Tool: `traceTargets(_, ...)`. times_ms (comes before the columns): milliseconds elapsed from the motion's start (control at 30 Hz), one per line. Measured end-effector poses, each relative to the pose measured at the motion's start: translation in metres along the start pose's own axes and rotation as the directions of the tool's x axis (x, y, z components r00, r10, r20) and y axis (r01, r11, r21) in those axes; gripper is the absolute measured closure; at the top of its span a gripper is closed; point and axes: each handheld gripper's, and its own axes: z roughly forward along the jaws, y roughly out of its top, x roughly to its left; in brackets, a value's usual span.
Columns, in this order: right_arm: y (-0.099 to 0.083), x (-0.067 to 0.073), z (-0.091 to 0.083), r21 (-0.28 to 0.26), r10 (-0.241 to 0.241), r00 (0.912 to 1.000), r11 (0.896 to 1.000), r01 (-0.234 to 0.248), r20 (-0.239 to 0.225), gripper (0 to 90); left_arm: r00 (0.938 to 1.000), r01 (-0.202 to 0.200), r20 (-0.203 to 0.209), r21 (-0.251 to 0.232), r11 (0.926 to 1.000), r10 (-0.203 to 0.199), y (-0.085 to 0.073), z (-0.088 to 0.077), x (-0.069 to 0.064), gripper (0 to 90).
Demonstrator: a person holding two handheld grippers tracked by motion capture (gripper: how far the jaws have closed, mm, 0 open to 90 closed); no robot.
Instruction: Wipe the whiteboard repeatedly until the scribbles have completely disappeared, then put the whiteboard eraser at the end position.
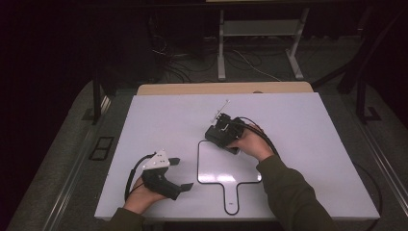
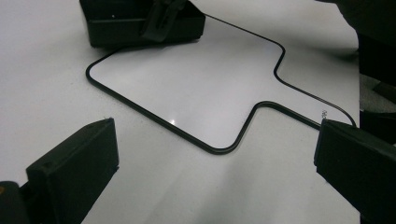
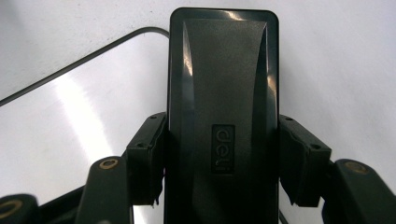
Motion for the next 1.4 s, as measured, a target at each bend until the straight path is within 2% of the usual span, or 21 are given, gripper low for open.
traceTargets(267, -0.009, -0.016, -0.02, -0.046, 0.053, 0.9986, 0.998, -0.053, -0.01, 38.8, 1.0, 0.006, 0.0, -0.002, 1.0, -0.006, 0.0, 0.0, -0.001, 0.0)
traceTargets(500, 0.0, -0.038, -0.033, -0.082, 0.092, 0.9957, 0.993, -0.09, 0.016, 38.8, 1.0, 0.001, 0.0, -0.005, 1.0, -0.001, 0.0, 0.0, -0.001, 0.0)
traceTargets(600, 0.007, -0.048, -0.034, -0.085, 0.11, 0.9939, 0.99, -0.108, 0.011, 38.8, 1.0, 0.004, 0.003, -0.003, 1.0, -0.004, 0.0, 0.0, -0.001, 0.0)
traceTargets(833, 0.023, -0.072, -0.02, -0.061, 0.132, 0.9912, 0.99, -0.131, 0.012, 38.7, 1.0, 0.006, 0.001, -0.006, 1.0, -0.006, 0.0, -0.001, 0.0, 0.0)
traceTargets(967, 0.024, -0.084, -0.007, -0.033, 0.143, 0.9895, 0.989, -0.143, 0.021, 38.7, 1.0, 0.004, 0.003, -0.01, 0.9999, -0.004, -0.001, -0.002, 0.001, 0.0)
traceTargets(1033, 0.023, -0.087, -0.001, -0.029, 0.154, 0.9879, 0.988, -0.154, 0.011, 38.7, 1.0, 0.007, 0.003, -0.01, 0.9999, -0.007, -0.001, -0.002, 0.001, 0.0)
traceTargets(1100, 0.022, -0.088, 0.004, -0.028, 0.136, 0.9906, 0.99, -0.135, 0.016, 38.6, 1.0, 0.007, 0.003, -0.006, 1.0, -0.007, 0.0, -0.002, 0.001, 0.0)
traceTargets(1200, 0.024, -0.091, 0.01, -0.025, 0.142, 0.9897, 0.99, -0.141, 0.017, 38.6, 1.0, 0.003, 0.002, -0.007, 1.0, -0.003, 0.0, -0.002, 0.001, 0.0)
traceTargets(1267, 0.024, -0.092, 0.015, -0.006, 0.148, 0.9888, 0.989, -0.148, 0.016, 38.6, 1.0, 0.002, 0.002, -0.007, 1.0, -0.002, 0.0, -0.002, 0.0, 0.0)
traceTargets(1400, 0.021, -0.095, 0.026, 0.025, 0.119, 0.9924, 0.992, -0.12, 0.032, 38.2, 1.0, 0.003, 0.004, -0.005, 1.0, -0.003, 0.0, -0.002, 0.001, 0.0)
